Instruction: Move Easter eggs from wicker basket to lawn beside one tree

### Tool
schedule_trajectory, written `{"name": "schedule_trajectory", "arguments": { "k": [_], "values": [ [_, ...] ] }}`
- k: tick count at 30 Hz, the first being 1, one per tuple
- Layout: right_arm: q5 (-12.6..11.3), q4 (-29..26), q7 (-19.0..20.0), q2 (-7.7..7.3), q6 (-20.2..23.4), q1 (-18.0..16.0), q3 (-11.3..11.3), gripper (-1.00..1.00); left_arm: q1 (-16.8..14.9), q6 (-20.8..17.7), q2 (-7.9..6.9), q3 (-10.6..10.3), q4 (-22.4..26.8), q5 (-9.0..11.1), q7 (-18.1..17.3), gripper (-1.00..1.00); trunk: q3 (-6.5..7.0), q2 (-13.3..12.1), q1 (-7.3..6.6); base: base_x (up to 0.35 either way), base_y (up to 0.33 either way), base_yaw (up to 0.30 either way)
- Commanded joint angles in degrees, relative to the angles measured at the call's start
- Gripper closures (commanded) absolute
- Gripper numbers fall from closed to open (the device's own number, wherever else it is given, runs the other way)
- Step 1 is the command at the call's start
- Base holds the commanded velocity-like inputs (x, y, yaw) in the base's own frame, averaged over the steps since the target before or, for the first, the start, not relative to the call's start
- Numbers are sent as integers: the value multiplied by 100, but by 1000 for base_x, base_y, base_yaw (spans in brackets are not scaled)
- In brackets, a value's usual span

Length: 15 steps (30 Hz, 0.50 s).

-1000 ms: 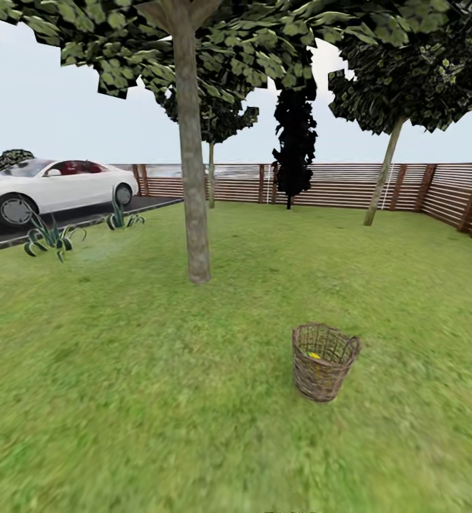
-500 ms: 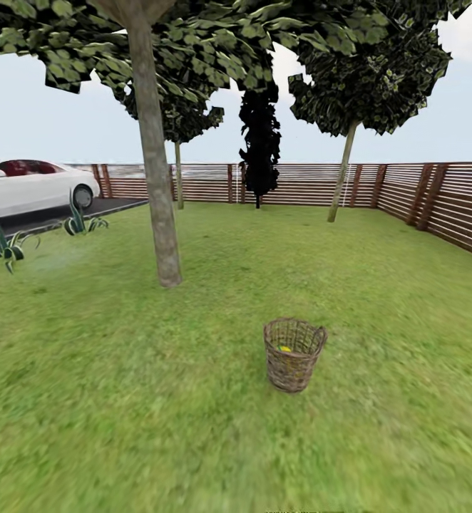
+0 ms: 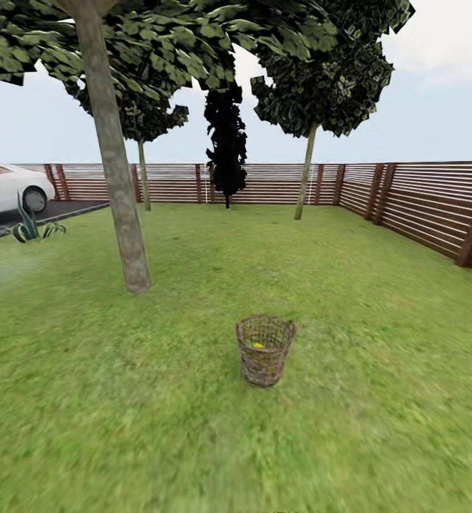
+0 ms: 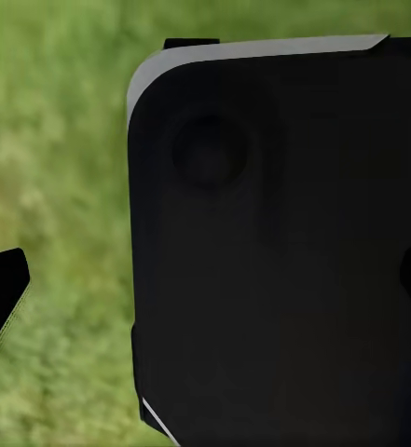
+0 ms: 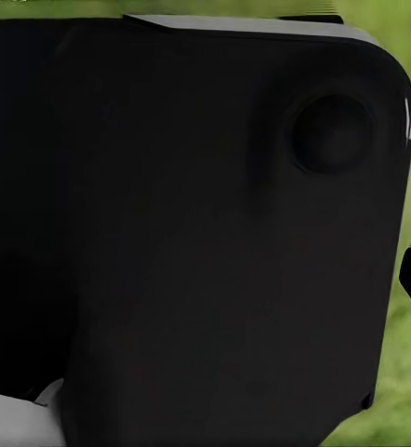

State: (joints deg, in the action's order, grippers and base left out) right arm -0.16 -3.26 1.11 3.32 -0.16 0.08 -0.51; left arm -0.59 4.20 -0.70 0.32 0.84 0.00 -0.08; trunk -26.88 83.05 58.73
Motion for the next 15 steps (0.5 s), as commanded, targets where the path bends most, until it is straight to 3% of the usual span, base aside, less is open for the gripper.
{"name": "schedule_trajectory", "arguments": {
  "k": [1, 11, 15],
  "values": [
    [-2, -8, 12, 1, -2, 1, -8, -100, -3, 20, -1, 1, -4, 0, -1, -100, -5, 3, 0, 0, 0, -292],
    [8, -8, 10, -20, -2, 1, -4, -100, -3, 22, 8, 16, 1, 32, -1, -100, -5, 3, 0, 0, 0, -283],
    [7, -8, 9, -21, -3, 1, 3, -100, -3, 90, 17, 19, 3, 34, -3, -100, -5, 3, 0, 0, 0, -117]
  ]
}}
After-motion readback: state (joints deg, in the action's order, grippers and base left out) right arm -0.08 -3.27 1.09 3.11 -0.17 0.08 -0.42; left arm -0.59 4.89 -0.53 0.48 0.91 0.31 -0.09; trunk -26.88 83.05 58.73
